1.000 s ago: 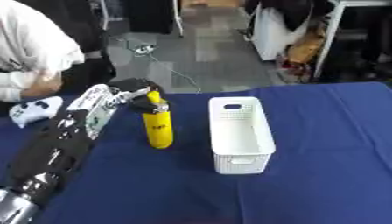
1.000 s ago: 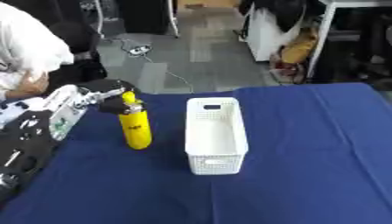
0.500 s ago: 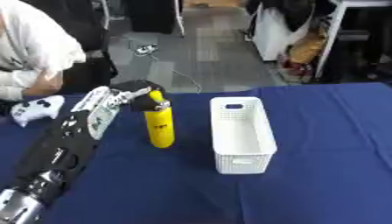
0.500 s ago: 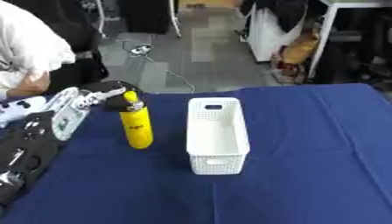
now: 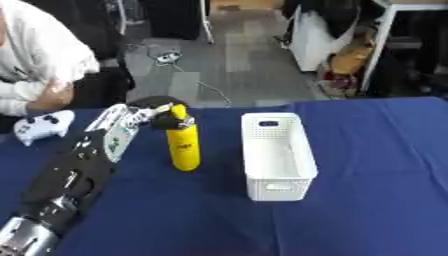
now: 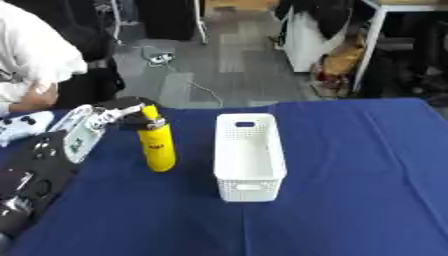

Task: Pick up objects on the table and place them in the box.

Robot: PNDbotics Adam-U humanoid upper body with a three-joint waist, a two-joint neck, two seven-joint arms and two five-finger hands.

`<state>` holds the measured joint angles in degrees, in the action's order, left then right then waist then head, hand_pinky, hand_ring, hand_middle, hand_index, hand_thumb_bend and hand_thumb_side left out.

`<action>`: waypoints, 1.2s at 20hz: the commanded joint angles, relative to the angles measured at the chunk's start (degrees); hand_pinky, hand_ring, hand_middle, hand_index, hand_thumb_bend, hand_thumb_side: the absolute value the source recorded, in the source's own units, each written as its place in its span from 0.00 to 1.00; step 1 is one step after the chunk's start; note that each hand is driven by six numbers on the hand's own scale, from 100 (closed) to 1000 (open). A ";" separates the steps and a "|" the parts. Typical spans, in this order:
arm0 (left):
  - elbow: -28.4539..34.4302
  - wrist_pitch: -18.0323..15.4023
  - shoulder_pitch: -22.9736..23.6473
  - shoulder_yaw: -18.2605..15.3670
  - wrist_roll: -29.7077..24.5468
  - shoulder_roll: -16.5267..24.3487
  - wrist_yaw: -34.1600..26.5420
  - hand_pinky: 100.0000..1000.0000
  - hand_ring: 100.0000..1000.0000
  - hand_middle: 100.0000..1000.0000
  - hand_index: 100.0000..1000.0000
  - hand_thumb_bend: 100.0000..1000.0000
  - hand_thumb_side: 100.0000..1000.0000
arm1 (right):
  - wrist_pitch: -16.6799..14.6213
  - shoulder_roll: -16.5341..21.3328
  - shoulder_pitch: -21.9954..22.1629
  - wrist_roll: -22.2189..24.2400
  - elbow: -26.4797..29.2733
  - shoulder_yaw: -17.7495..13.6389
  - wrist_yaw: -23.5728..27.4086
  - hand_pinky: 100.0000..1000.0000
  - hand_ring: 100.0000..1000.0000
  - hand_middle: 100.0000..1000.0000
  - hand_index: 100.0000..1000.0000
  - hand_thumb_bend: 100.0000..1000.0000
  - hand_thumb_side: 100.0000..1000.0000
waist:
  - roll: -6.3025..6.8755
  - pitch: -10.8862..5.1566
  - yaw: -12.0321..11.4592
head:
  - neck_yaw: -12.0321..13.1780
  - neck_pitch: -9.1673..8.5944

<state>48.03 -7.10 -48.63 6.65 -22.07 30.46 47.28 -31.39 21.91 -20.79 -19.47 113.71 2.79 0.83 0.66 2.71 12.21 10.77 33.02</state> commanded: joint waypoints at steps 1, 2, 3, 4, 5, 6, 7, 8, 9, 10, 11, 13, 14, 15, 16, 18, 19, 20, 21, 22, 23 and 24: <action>-0.11 -0.08 -1.61 -0.75 0.60 0.72 0.95 0.58 0.71 0.85 0.95 0.21 1.00 | 0.01 0.33 -0.83 0.27 0.89 -0.28 0.15 0.00 0.13 0.13 0.29 0.06 0.77 | -0.09 -0.56 0.12 | 0.66 -0.67; -0.28 -0.13 -1.63 -0.76 0.72 0.65 1.20 0.58 0.71 0.85 0.95 0.21 1.00 | 0.00 0.31 -0.84 0.27 0.89 -0.29 0.16 0.00 0.13 0.13 0.29 0.06 0.77 | -0.09 -0.56 0.14 | 0.67 -0.69; -0.47 -0.17 -1.67 -0.77 0.83 0.58 1.48 0.58 0.71 0.85 0.95 0.21 1.00 | 0.00 0.30 -0.86 0.28 0.89 -0.30 0.18 0.00 0.13 0.13 0.29 0.05 0.77 | -0.09 -0.55 0.16 | 0.70 -0.70; -0.65 -0.22 -1.71 -0.79 0.93 0.52 1.72 0.58 0.71 0.85 0.95 0.22 1.00 | -0.01 0.29 -0.88 0.28 0.89 -0.30 0.20 0.00 0.13 0.13 0.29 0.06 0.77 | -0.09 -0.55 0.18 | 0.75 -0.70; -0.85 -0.21 -1.77 -0.83 1.05 0.45 2.02 0.58 0.71 0.85 0.94 0.21 1.00 | -0.02 0.28 -0.91 0.30 0.89 -0.30 0.22 0.00 0.13 0.13 0.29 0.06 0.77 | -0.07 -0.55 0.21 | 0.83 -0.69; -1.04 -0.21 -1.81 -0.87 1.18 0.37 2.30 0.58 0.71 0.85 0.94 0.22 1.00 | -0.03 0.27 -0.93 0.31 0.89 -0.30 0.24 0.00 0.13 0.13 0.29 0.06 0.77 | -0.07 -0.55 0.24 | 0.88 -0.69; -1.28 -0.19 -1.84 -0.93 1.30 0.26 2.57 0.58 0.71 0.85 0.94 0.21 1.00 | -0.04 0.25 -0.96 0.32 0.89 -0.30 0.26 0.00 0.13 0.13 0.29 0.06 0.77 | -0.06 -0.55 0.28 | 0.92 -0.70; -1.49 -0.18 -1.87 -0.99 1.41 0.15 2.80 0.58 0.71 0.85 0.94 0.21 1.00 | -0.05 0.23 -0.99 0.32 0.89 -0.30 0.28 0.00 0.13 0.13 0.29 0.06 0.77 | -0.06 -0.55 0.32 | 0.94 -0.71; -1.71 -0.19 -1.87 -1.03 1.50 0.03 3.01 0.58 0.71 0.85 0.94 0.21 1.00 | -0.07 0.21 -1.03 0.32 0.89 -0.31 0.31 0.00 0.13 0.13 0.29 0.06 0.77 | -0.06 -0.55 0.36 | 0.95 -0.73; -1.91 -0.22 -1.87 -1.10 1.59 -0.10 3.09 0.59 0.71 0.85 0.94 0.21 1.00 | -0.09 0.18 -1.06 0.32 0.89 -0.32 0.33 0.00 0.13 0.13 0.29 0.06 0.77 | -0.06 -0.54 0.40 | 0.94 -0.74; -2.09 -0.23 -1.87 -1.10 1.70 -0.19 3.28 0.59 0.71 0.85 0.94 0.21 1.00 | -0.10 0.16 -1.10 0.33 0.89 -0.32 0.35 0.00 0.13 0.13 0.29 0.06 0.77 | -0.06 -0.53 0.43 | 0.95 -0.75; -2.37 -0.25 -1.89 -1.13 1.99 -0.34 3.70 0.58 0.71 0.85 0.94 0.21 1.00 | -0.10 0.13 -1.15 0.35 0.89 -0.31 0.40 0.00 0.13 0.13 0.29 0.06 0.77 | -0.06 -0.50 0.48 | 0.99 -0.76; -2.50 -0.26 -1.90 -1.16 2.15 -0.41 3.90 0.58 0.71 0.85 0.94 0.21 1.00 | -0.09 0.11 -1.17 0.36 0.89 -0.30 0.42 0.00 0.13 0.13 0.29 0.06 0.77 | -0.06 -0.49 0.51 | 1.01 -0.76; -2.65 -0.23 -1.91 -1.24 2.34 -0.50 4.06 0.58 0.71 0.85 0.94 0.21 1.00 | -0.10 0.08 -1.20 0.37 0.89 -0.29 0.44 0.00 0.13 0.13 0.29 0.06 0.77 | -0.06 -0.47 0.55 | 1.06 -0.77; -2.79 -0.20 -1.92 -1.32 2.54 -0.58 4.20 0.58 0.71 0.85 0.94 0.21 1.00 | -0.10 0.06 -1.23 0.38 0.89 -0.29 0.46 0.00 0.13 0.13 0.29 0.06 0.77 | -0.06 -0.45 0.59 | 1.09 -0.78; -3.11 -0.10 -1.95 -1.48 2.99 -0.75 4.44 0.58 0.71 0.84 0.93 0.21 1.00 | -0.13 0.01 -1.30 0.39 0.89 -0.29 0.50 0.00 0.13 0.13 0.29 0.06 0.77 | -0.07 -0.42 0.68 | 1.11 -0.80; -3.28 -0.01 -1.94 -1.58 3.25 -0.84 4.54 0.57 0.70 0.84 0.93 0.20 1.00 | -0.14 -0.02 -1.34 0.38 0.89 -0.30 0.52 0.00 0.13 0.13 0.29 0.06 0.77 | -0.07 -0.41 0.73 | 1.13 -0.80; -3.47 0.12 -1.93 -1.67 3.57 -0.93 4.65 0.56 0.69 0.83 0.92 0.19 1.00 | -0.15 -0.05 -1.37 0.38 0.89 -0.31 0.54 0.00 0.13 0.13 0.29 0.06 0.77 | -0.07 -0.40 0.77 | 1.16 -0.80; -3.64 0.27 -1.91 -1.76 3.93 -0.99 4.73 0.55 0.68 0.82 0.91 0.19 0.98 | -0.17 -0.07 -1.40 0.37 0.89 -0.32 0.56 0.00 0.13 0.13 0.29 0.06 0.77 | -0.07 -0.40 0.80 | 1.19 -0.79; -3.81 0.43 -1.88 -1.84 4.34 -1.03 4.78 0.52 0.66 0.80 0.89 0.17 0.96 | -0.18 -0.09 -1.42 0.36 0.89 -0.32 0.57 0.00 0.13 0.13 0.29 0.06 0.77 | -0.06 -0.40 0.82 | 1.21 -0.78; -3.96 0.61 -1.84 -1.91 4.77 -1.04 4.81 0.45 0.59 0.76 0.87 0.14 0.92 | -0.19 -0.10 -1.44 0.35 0.89 -0.33 0.59 0.00 0.13 0.13 0.29 0.05 0.77 | -0.05 -0.39 0.84 | 1.23 -0.75; -4.11 0.91 -1.81 -2.00 5.29 -1.04 4.70 0.35 0.53 0.71 0.83 0.11 0.88 | -0.20 -0.10 -1.46 0.34 0.89 -0.33 0.61 0.00 0.13 0.13 0.29 0.05 0.77 | -0.04 -0.40 0.86 | 1.26 -0.71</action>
<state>44.33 -6.51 -49.77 4.91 -17.24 28.95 51.42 -31.53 21.43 -21.48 -19.34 113.71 2.79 1.33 0.68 2.73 12.97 11.32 32.96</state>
